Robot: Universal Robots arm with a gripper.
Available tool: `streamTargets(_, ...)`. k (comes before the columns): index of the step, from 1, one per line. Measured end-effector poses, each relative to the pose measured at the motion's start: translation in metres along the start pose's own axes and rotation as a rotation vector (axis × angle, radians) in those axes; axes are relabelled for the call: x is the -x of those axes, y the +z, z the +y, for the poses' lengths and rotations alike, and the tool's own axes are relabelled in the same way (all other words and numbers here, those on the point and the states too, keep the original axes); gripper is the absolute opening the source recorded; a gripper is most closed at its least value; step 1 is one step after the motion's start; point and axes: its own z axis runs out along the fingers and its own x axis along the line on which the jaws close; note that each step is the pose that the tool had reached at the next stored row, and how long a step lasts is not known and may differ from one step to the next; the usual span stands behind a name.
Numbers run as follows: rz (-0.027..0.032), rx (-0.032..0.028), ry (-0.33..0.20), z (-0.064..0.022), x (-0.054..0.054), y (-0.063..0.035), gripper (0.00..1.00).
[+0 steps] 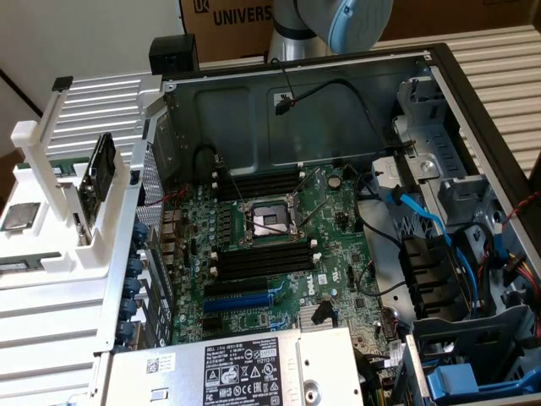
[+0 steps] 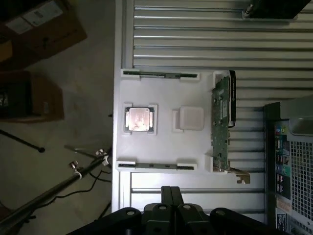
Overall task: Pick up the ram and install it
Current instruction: 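Pick up the ram and move it above insertion slot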
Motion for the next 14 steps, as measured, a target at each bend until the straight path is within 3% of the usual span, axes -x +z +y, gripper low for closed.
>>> streamTargets(1, 0.0019, 0.0008, -0.038, 0.0000, 0.0000, 0.0000, 0.10)
streamTargets(14, 0.0152, 0.0062, -0.294, 0.0000, 0.0000, 0.0000, 0.10)
